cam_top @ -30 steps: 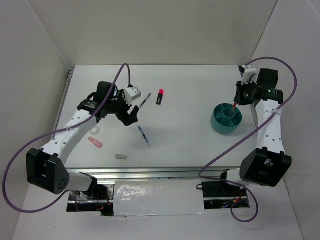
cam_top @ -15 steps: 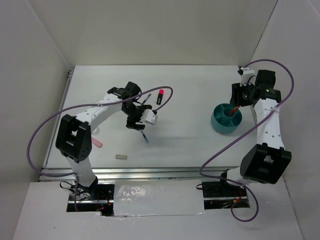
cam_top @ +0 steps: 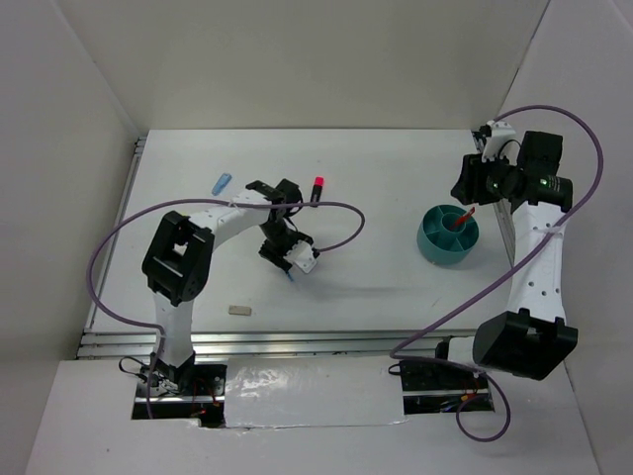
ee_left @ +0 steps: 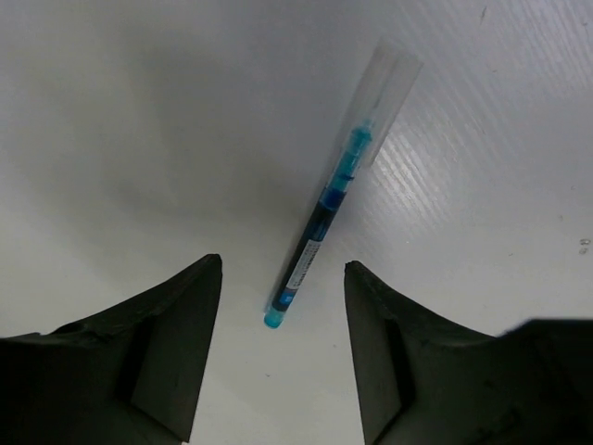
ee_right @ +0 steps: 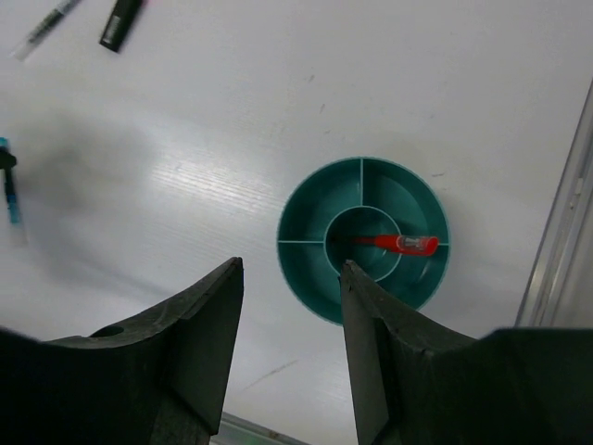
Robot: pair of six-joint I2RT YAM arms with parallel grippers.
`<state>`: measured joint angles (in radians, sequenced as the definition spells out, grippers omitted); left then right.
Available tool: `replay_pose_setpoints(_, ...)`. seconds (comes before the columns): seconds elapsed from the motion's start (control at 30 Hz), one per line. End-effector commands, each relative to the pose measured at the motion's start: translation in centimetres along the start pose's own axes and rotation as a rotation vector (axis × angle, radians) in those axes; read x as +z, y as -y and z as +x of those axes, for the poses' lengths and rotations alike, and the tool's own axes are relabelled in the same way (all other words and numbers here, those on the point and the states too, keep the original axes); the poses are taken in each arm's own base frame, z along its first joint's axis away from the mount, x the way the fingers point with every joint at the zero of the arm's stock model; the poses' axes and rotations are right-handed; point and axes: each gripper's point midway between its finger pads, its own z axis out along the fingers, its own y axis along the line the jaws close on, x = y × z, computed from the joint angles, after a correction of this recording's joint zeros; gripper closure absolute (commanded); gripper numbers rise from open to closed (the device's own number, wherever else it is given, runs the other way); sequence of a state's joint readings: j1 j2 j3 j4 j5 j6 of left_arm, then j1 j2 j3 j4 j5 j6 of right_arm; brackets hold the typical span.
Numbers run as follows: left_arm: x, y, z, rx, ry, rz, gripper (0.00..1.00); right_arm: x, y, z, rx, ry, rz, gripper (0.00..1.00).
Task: Sort the stationery into containers
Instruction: Pick up the pen from the center of the board, then place the pen in the storage box.
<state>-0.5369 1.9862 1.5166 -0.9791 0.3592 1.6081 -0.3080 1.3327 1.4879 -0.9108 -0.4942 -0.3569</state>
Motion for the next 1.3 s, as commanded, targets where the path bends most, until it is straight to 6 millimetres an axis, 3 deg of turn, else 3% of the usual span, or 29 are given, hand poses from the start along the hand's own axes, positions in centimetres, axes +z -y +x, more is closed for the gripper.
replay_pose_setpoints(0.0,1.7,1.9,0.4,0.071,-0.009,0.088,0.35,-2.0,-2.0,-1.1,0.03,0.054,-0.056,0.47)
replay_pose_setpoints(0.17,3.5,3.3,1.4,0.066,-0.024,0.092,0.4,-2.4,-3.1,-0.9,0.062,0.071,-0.094,0.48)
replay_pose_setpoints(0.27,4.3,3.1,2.0,0.054,-0.021,0.047,0.49,-2.7,-4.0,-1.0,0.085,0.102,-0.127,0.48)
replay_pose_setpoints(0.37,4.4,2.4,2.0,0.005,-0.011,-0.009,0.61,-3.2,-5.3,-1.2,0.107,0.134,-0.174,0.49)
replay_pose_setpoints(0.5,3.7,1.9,0.6,-0.126,0.017,-0.04,0.95,-4.0,-7.7,-1.4,0.127,0.18,-0.276,0.49)
replay_pose_setpoints(0.53,3.4,1.7,-0.2,-0.156,0.053,-0.05,0.98,-4.3,-8.8,-1.3,0.118,0.194,-0.318,0.49)
replay_pose_setpoints(0.63,1.0,-0.2,-2.7,-0.336,0.151,-0.142,1.0,-4.7,-10.6,-1.8,0.102,0.22,-0.374,0.46)
replay_pose_setpoints(0.67,-1.1,-1.4,-4.2,-0.479,0.212,-0.195,1.0,-4.8,-11.7,-2.1,0.1,0.226,-0.4,0.29)
replay_pose_setpoints(0.73,-4.4,-4.3,-6.8,-0.612,0.355,-0.29,1.0,-4.8,-13.1,-2.6,0.111,0.226,-0.443,0.14)
replay_pose_setpoints(0.77,-6.5,-4.6,-8.5,-0.77,0.436,-0.318,1.0,-4.6,-13.6,-2.8,0.116,0.219,-0.465,0.14)
replay_pose_setpoints(0.83,-9.6,-6.7,-10.4,-0.857,0.541,-0.424,1.0,-4.4,-14.9,-3.3,0.149,0.203,-0.515,0.14)
replay_pose_setpoints(0.93,-13.4,-7.2,-13.5,-0.925,0.655,-0.548,1.0,-3.8,-17.0,-3.6,0.192,0.169,-0.618,0.14)
replay_pose_setpoints(0.97,-14.5,-6.4,-14.2,-0.941,0.67,-0.597,1.0,-3.5,-17.4,-3.6,0.205,0.16,-0.638,0.14)
replay_pose_setpoints(1.07,-16.5,-6.0,-15.7,-0.922,0.735,-0.695,1.0,-2.8,-18.7,-3.3,0.243,0.12,-0.712,0.15)
replay_pose_setpoints(1.13,-16.9,-6.0,-15.8,-0.93,0.729,-0.726,1.0,-2.4,-19.7,-3.2,0.253,0.092,-0.757,0.15)
replay_pose_setpoints(1.27,-16.9,-5.7,-18.6,-0.889,0.723,-0.677,1.0,-2.0,-21.3,-3.3,0.234,0.075,-0.806,0.14)
